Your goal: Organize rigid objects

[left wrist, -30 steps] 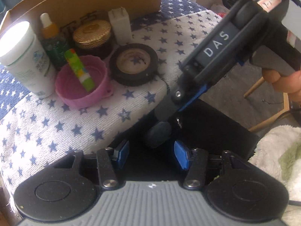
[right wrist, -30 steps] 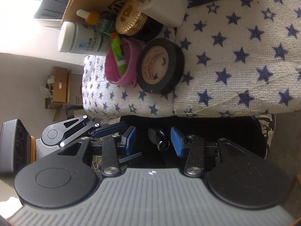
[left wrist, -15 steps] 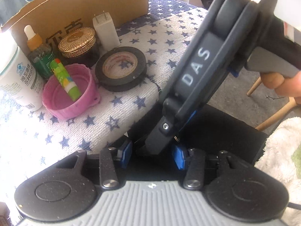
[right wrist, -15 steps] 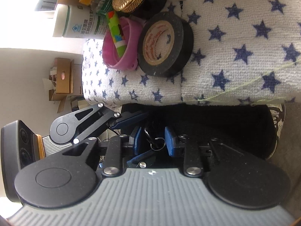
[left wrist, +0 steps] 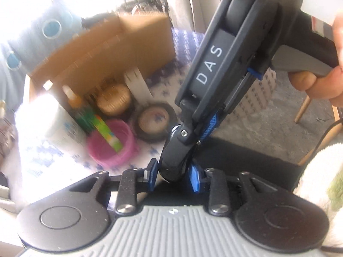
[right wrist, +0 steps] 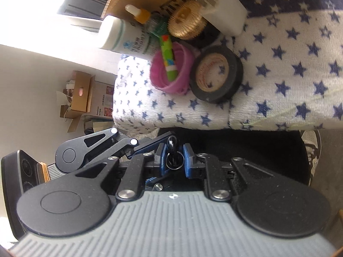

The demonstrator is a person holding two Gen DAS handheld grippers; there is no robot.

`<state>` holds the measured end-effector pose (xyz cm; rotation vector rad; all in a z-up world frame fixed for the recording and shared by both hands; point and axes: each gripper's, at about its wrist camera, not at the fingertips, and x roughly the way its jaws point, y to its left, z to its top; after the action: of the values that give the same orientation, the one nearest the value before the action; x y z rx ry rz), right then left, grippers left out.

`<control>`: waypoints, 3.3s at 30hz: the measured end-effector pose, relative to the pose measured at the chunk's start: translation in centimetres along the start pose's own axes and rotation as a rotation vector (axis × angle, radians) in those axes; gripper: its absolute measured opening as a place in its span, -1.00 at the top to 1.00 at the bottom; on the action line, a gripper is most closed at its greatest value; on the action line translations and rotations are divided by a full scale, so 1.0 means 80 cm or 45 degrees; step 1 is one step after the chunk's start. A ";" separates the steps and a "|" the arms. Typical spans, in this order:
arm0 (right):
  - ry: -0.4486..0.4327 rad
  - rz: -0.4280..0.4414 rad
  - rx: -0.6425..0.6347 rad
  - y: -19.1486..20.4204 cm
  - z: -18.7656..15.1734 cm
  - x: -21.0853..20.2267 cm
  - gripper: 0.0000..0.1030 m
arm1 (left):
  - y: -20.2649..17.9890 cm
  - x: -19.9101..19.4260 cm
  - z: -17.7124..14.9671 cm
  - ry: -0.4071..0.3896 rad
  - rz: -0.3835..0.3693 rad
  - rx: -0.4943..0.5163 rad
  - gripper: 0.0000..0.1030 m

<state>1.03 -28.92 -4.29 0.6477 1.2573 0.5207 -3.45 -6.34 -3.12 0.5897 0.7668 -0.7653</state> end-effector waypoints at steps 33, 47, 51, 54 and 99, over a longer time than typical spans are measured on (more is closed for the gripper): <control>-0.096 0.078 0.145 -0.009 0.443 0.107 0.59 | 0.348 0.153 0.202 0.184 0.286 -0.324 0.29; -0.313 0.173 0.094 0.013 0.381 -0.016 0.41 | 0.330 0.008 0.176 -0.049 0.270 -0.519 0.17; -0.392 0.254 0.087 0.016 0.313 -0.075 0.40 | 0.307 -0.050 0.147 -0.095 0.264 -0.549 0.11; -0.448 0.274 0.077 0.016 0.245 -0.115 0.38 | 0.279 -0.083 0.115 -0.111 0.262 -0.539 0.04; -0.380 -0.092 -0.014 -0.004 0.077 0.084 0.71 | 0.109 0.100 0.036 0.095 0.062 -0.481 0.66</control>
<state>8.59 -25.55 -8.13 0.6427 0.9916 0.3559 8.38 -6.32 -6.06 0.2957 0.9352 -0.5365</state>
